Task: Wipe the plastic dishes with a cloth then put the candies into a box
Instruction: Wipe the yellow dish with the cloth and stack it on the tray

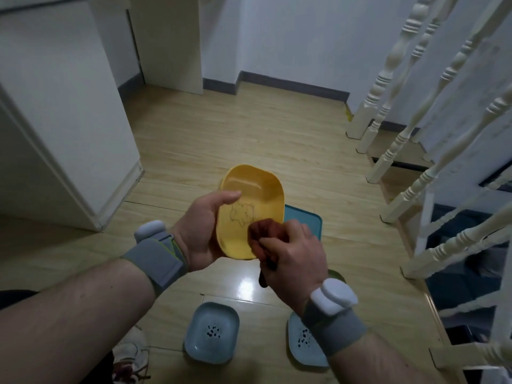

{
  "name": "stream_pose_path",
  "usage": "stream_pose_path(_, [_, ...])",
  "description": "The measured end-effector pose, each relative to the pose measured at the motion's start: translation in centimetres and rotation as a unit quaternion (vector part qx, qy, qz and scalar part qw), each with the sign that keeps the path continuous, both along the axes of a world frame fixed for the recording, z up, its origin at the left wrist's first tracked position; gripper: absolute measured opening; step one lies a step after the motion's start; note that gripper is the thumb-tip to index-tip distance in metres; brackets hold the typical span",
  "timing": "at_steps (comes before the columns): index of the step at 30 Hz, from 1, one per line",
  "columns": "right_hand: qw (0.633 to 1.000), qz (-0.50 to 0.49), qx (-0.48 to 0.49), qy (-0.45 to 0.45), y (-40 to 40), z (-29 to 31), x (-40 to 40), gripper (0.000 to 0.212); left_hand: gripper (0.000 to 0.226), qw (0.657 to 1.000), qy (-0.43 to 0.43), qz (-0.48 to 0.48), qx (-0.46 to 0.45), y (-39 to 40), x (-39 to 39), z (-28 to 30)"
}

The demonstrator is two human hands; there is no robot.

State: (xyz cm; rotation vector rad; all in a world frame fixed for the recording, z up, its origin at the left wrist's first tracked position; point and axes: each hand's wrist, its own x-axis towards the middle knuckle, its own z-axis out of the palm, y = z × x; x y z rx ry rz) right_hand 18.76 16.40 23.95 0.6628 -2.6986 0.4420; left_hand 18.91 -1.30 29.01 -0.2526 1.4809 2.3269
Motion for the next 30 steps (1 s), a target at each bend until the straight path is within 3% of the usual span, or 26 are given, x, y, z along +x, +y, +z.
stream_pose_path(4, [0.985,0.015,-0.169,-0.037,-1.7,1.8,0.3,0.021,0.086,0.99,0.099,-0.006,-0.105,0.3,-0.1,-0.2])
stream_pose_path(6, [0.972,0.055,-0.217,-0.074,-2.9,2.7,0.9,0.021,0.084,0.985,0.139,0.037,-0.089,1.1,0.0,-1.1])
stream_pose_path(8, [0.973,0.094,-0.194,-0.083,-3.4,3.2,1.6,0.023,0.073,0.988,0.142,0.067,-0.006,1.5,0.1,-1.5])
stream_pose_path(10, [0.988,0.096,-0.1,-0.064,-2.8,2.7,1.5,0.031,0.065,0.988,0.123,0.061,0.068,0.8,0.2,-1.0])
stream_pose_path(12, [0.997,0.046,0.004,-0.07,-1.5,1.8,0.3,0.044,0.057,0.989,0.119,0.019,0.087,0.5,0.5,-0.9])
stream_pose_path(15, [0.995,-0.03,0.066,-0.068,-0.7,1.8,-0.3,0.036,0.051,0.991,0.1,0.008,0.087,0.9,0.7,-0.8])
stream_pose_path(18, [0.996,0.031,0.046,-0.069,-2.3,2.8,2.2,0.037,0.035,0.997,0.043,0.028,0.065,1.3,0.5,-0.9])
stream_pose_path(21, [0.991,0.091,0.027,-0.099,-3.1,3.9,3.4,0.036,0.051,0.998,-0.024,0.022,0.06,1.1,0.6,-0.9])
stream_pose_path(26, [0.98,-0.037,0.089,-0.173,-0.9,4.4,0.1,0.036,0.048,0.997,0.006,0.015,0.074,0.9,0.3,-1.2])
stream_pose_path(30, [0.973,-0.059,0.011,-0.223,-1.3,4.4,-0.5,0.019,0.058,0.999,0.035,-0.01,-0.039,1.5,0.2,-1.7])
